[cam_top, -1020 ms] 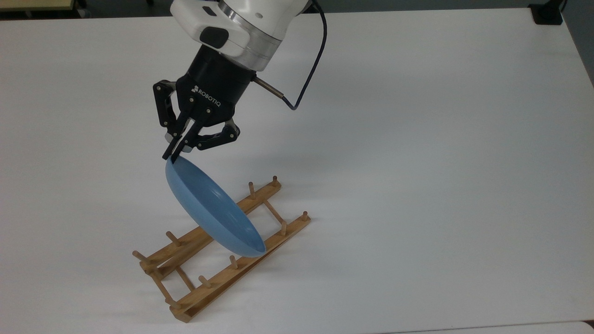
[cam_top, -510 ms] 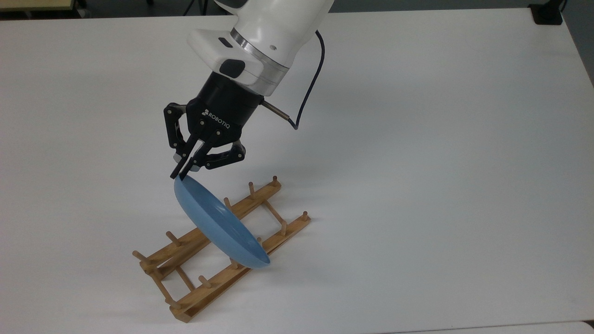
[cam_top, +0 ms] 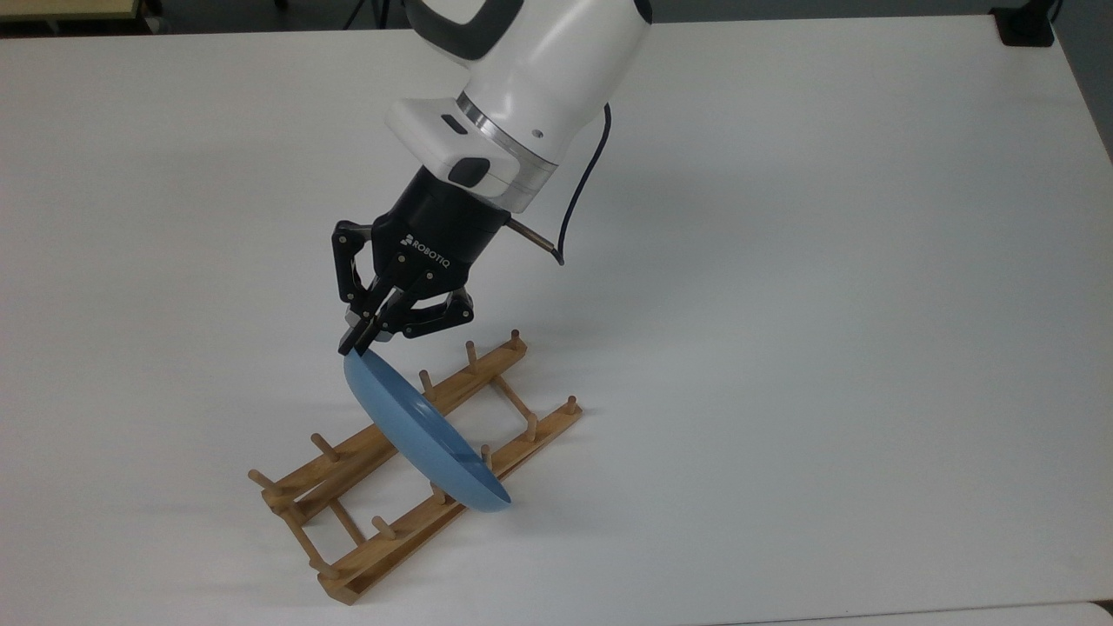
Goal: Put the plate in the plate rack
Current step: 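Lower the plate edge-first between the rack pegs and open the gripper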
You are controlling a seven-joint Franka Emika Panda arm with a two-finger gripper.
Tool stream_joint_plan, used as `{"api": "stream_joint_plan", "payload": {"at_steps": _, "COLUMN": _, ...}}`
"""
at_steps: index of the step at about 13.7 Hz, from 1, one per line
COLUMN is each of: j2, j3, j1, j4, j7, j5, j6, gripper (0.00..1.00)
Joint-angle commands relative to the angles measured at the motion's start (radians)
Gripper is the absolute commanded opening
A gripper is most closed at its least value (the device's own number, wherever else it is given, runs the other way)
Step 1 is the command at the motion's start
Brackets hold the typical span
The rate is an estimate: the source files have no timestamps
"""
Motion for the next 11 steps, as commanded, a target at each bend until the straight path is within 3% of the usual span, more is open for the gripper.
{"api": "stream_joint_plan", "payload": {"at_steps": 1, "j2": -0.016, "j3": -0.006, "j1": 0.01, "j4": -0.05, "j7": 0.019, "j5": -0.041, "j6": 0.017, "gripper": 0.03}}
{"api": "stream_joint_plan", "payload": {"at_steps": 2, "j2": -0.016, "j3": -0.006, "j1": 0.011, "j4": -0.05, "j7": 0.019, "j5": -0.039, "j6": 0.017, "gripper": 0.12}}
{"api": "stream_joint_plan", "payload": {"at_steps": 4, "j2": -0.016, "j3": -0.006, "j1": 0.011, "j4": -0.059, "j7": 0.017, "j5": -0.039, "j6": 0.017, "gripper": 0.2}}
{"api": "stream_joint_plan", "payload": {"at_steps": 6, "j2": -0.016, "j3": -0.006, "j1": 0.013, "j4": -0.063, "j7": 0.016, "j5": -0.039, "j6": 0.015, "gripper": 0.4}}
{"api": "stream_joint_plan", "payload": {"at_steps": 7, "j2": -0.016, "j3": -0.006, "j1": 0.014, "j4": -0.063, "j7": 0.016, "j5": -0.038, "j6": 0.014, "gripper": 0.44}}
{"api": "stream_joint_plan", "payload": {"at_steps": 8, "j2": -0.018, "j3": -0.005, "j1": 0.014, "j4": -0.059, "j7": 0.017, "j5": -0.033, "j6": 0.014, "gripper": 0.7}}
{"api": "stream_joint_plan", "payload": {"at_steps": 11, "j2": -0.023, "j3": -0.002, "j1": 0.034, "j4": -0.048, "j7": 0.02, "j5": -0.021, "j6": 0.007, "gripper": 0.8}}
